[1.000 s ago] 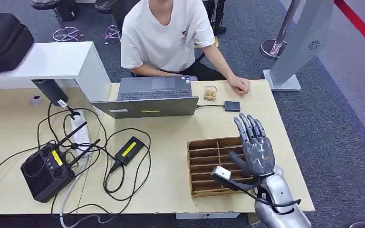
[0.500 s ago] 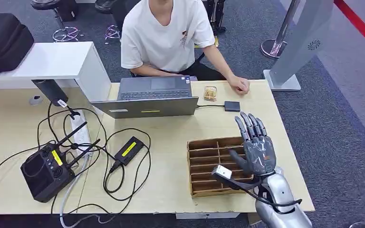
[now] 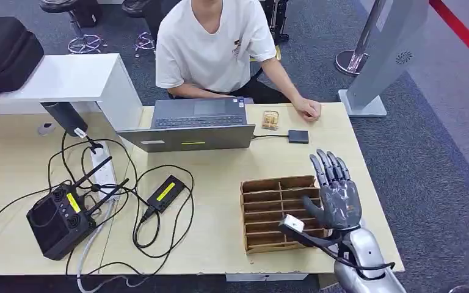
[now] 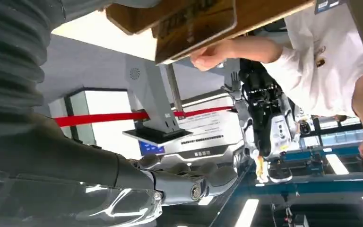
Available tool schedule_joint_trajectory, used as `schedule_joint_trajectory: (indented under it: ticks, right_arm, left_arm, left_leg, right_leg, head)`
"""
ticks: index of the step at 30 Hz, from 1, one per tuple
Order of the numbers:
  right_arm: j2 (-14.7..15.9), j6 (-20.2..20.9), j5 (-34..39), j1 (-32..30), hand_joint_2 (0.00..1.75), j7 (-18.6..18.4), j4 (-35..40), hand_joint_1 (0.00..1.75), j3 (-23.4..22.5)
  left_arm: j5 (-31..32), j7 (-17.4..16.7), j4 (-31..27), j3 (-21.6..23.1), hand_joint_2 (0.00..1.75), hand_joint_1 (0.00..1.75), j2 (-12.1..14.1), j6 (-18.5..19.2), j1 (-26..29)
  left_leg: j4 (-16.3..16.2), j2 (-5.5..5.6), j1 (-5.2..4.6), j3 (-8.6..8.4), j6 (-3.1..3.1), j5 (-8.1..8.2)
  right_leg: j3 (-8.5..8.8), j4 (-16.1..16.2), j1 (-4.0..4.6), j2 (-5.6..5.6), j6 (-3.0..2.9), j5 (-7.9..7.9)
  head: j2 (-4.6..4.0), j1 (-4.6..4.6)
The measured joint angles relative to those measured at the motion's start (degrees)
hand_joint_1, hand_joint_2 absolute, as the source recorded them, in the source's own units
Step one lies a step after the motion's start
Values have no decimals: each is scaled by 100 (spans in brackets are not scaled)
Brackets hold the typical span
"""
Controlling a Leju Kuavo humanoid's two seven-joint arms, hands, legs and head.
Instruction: Pass the card to the sensor for recognition and then transmit it.
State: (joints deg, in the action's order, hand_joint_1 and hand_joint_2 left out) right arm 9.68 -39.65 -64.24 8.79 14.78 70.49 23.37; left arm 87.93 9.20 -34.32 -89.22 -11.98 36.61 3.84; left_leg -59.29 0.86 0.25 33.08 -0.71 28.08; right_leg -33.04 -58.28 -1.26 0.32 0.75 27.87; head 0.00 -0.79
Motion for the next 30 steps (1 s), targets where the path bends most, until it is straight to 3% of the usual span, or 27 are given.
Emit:
schedule_joint_trajectory:
  ticks: [22, 23, 24, 25, 30]
  right_arm:
    - [-28, -48, 61, -32, 175, 183, -74, 0, -57]
    - [-44, -48, 68, -26, 175, 186, -81, 94, -57]
    - [-57, -46, 68, -18, 175, 186, -89, 148, -55]
    - [-68, -44, 68, -14, 175, 188, -107, 175, -53]
    - [-96, -44, 223, -6, 175, 203, -162, 175, -5]
  left_arm:
    - [2, 0, -114, -2, 175, 0, -55, 68, 0]
    - [2, 0, -116, -2, 175, 0, -55, 68, 0]
    - [2, 0, -116, -2, 175, 0, -55, 68, 0]
    - [2, 0, -116, -2, 175, 0, -55, 68, -1]
    - [-4, 0, -116, -2, 175, 0, -55, 68, 0]
  left_leg:
    - [0, 0, 0, -1, 0, 0]
    - [0, -1, 0, -1, 0, 0]
    - [0, -1, 0, -1, 0, 0]
    - [0, 0, 0, -1, 0, -1]
    - [0, 1, 0, 0, -1, -1]
  right_leg:
    - [2, -1, 0, 0, 0, 0]
    - [2, -1, 0, 1, 0, 0]
    - [2, -1, 0, 1, 0, 0]
    - [2, -1, 0, 0, 0, 0]
    - [2, -1, 0, -1, 0, 0]
  head:
    - [0, 0]
    - [0, 2]
    - [0, 0]
    - [0, 0]
    - [0, 0]
